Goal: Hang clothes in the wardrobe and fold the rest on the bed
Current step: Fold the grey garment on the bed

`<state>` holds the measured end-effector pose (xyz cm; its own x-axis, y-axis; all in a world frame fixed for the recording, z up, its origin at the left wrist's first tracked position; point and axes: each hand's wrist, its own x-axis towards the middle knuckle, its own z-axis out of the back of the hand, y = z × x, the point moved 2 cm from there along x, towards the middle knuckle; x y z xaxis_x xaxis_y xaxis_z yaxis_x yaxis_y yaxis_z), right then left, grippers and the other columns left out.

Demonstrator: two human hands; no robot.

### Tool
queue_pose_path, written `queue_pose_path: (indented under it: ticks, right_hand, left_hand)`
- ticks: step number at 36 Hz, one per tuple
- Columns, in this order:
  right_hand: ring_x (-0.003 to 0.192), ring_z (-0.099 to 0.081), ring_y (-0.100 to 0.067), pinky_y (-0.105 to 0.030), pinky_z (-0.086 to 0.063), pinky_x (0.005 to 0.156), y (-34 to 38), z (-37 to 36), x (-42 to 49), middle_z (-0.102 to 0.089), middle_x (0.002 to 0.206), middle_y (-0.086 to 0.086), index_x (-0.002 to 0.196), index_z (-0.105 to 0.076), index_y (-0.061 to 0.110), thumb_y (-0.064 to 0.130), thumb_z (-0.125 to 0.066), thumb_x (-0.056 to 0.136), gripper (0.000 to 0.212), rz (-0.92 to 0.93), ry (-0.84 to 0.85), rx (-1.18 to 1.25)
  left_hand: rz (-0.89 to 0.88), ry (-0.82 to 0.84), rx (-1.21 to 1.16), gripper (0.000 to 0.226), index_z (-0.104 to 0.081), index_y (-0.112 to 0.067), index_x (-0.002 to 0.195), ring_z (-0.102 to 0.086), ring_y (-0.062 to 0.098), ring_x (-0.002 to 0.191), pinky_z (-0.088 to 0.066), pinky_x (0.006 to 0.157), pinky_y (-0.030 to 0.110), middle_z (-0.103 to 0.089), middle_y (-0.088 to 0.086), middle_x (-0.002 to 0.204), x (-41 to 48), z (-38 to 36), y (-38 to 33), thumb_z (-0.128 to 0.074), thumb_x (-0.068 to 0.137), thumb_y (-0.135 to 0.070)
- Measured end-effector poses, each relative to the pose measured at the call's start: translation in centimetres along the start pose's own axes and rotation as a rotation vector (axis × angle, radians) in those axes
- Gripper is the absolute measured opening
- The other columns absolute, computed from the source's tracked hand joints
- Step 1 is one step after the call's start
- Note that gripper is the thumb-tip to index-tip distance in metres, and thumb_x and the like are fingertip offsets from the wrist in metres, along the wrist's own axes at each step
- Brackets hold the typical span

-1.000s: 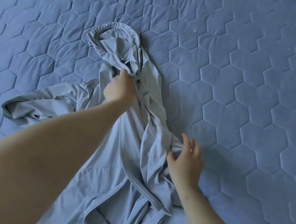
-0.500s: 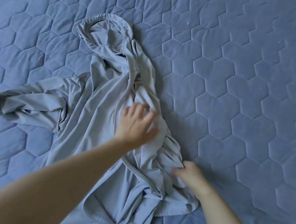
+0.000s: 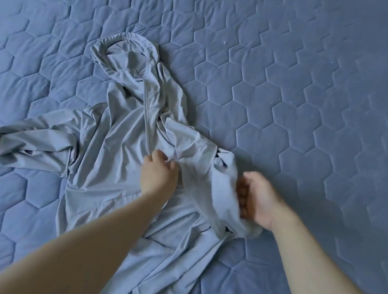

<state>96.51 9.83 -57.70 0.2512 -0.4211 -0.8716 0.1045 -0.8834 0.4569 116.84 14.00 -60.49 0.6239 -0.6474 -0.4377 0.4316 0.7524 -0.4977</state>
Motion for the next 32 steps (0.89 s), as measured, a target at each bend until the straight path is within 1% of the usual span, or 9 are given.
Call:
queue_pose_path:
  ticks: [3,5,7,11,16,19,23,27,32]
  right_hand:
    - [0.052,-0.054,-0.016,-0.023,-0.044,0.05,-2.4,0.2,1.2,-0.059,0.058,-0.001,0.087,-0.06,0.014,0.006,-0.042,0.089,0.02,0.06,-0.187,-0.306]
    - [0.075,-0.061,-0.015,-0.024,-0.05,0.063,-3.9,0.3,2.1,-0.067,0.084,0.0,0.107,-0.059,0.022,0.005,-0.05,0.085,0.029,0.147,-0.175,-0.459]
    - [0.086,-0.06,-0.012,-0.019,-0.047,0.063,-4.8,-0.2,2.1,-0.065,0.095,0.007,0.106,-0.055,0.03,0.017,-0.062,0.084,0.027,0.174,-0.129,-0.584]
    - [0.076,-0.056,-0.017,-0.028,-0.039,0.062,-5.1,-0.5,1.8,-0.059,0.071,0.004,0.074,-0.054,0.016,0.028,-0.059,0.087,0.018,0.223,-0.181,-0.899]
    - [0.069,-0.048,-0.023,-0.029,-0.024,0.058,-4.2,0.2,-0.9,-0.056,0.074,-0.006,0.078,-0.056,0.008,0.017,-0.058,0.09,0.016,0.779,-0.917,-0.561]
    - [0.059,-0.043,-0.01,-0.023,-0.028,0.053,-5.0,-2.3,-2.5,-0.047,0.063,0.009,0.073,-0.048,0.023,0.032,-0.054,0.083,0.015,0.978,-0.73,-0.507]
    - [0.072,-0.048,-0.009,-0.022,-0.038,0.063,-8.5,-3.9,-1.5,-0.051,0.071,0.014,0.084,-0.06,0.013,0.022,-0.068,0.078,0.014,0.771,-0.432,-0.943]
    - [0.107,-0.055,-0.04,-0.047,-0.047,0.084,-8.5,-1.2,-0.7,-0.056,0.119,-0.019,0.124,-0.053,0.004,0.019,-0.085,0.06,0.073,0.529,-0.8,-1.01]
    - [0.116,-0.044,-0.03,-0.034,-0.037,0.079,-7.3,0.6,-0.6,-0.047,0.125,-0.01,0.123,-0.052,0.016,0.015,-0.07,0.079,0.048,0.345,-0.829,-0.888]
  left_hand:
    - [0.029,0.293,-0.085,0.038,-0.045,-0.012,0.095,-0.055,0.025,0.091,-0.039,0.074,0.031,-0.058,0.009,0.101,-2.1,-2.1,-0.5,-0.049,0.091,-0.05]
    - [-0.028,0.396,0.006,0.046,-0.044,-0.011,0.101,-0.053,0.024,0.093,-0.037,0.072,0.03,-0.053,0.006,0.104,-3.3,-3.6,-0.5,-0.059,0.085,-0.051]
    - [-0.004,0.371,0.012,0.051,-0.043,-0.008,0.115,-0.052,0.027,0.106,-0.038,0.078,0.03,-0.05,0.008,0.113,-3.5,-4.4,-0.2,-0.064,0.084,-0.043]
    - [0.166,0.354,-0.258,0.025,-0.058,-0.007,0.11,-0.059,0.029,0.098,-0.048,0.081,0.033,-0.063,0.011,0.103,-2.5,-4.6,0.1,-0.057,0.091,-0.023]
    - [0.282,0.415,-0.687,0.008,-0.059,-0.016,0.086,-0.065,0.027,0.085,-0.057,0.077,0.041,-0.065,0.013,0.093,-2.8,-4.1,0.2,-0.061,0.091,-0.022]
    - [0.266,0.417,-0.706,0.011,-0.059,-0.013,0.084,-0.065,0.025,0.079,-0.058,0.068,0.039,-0.066,0.014,0.091,-2.7,-4.0,0.3,-0.061,0.09,-0.022]
    - [0.259,0.369,-0.669,0.014,-0.056,-0.011,0.083,-0.066,0.026,0.072,-0.059,0.061,0.037,-0.064,0.015,0.086,-2.6,-3.8,0.8,-0.06,0.091,-0.022]
    - [0.166,0.319,-0.543,0.018,-0.056,-0.007,0.089,-0.059,0.01,0.039,-0.058,0.05,0.03,-0.058,0.009,0.061,-2.4,-2.7,1.4,-0.062,0.09,-0.024]
    - [0.143,0.259,-0.494,0.017,-0.058,-0.008,0.102,-0.052,0.005,0.035,-0.057,0.056,0.031,-0.056,0.002,0.058,-1.7,-2.2,2.9,-0.061,0.09,-0.02]
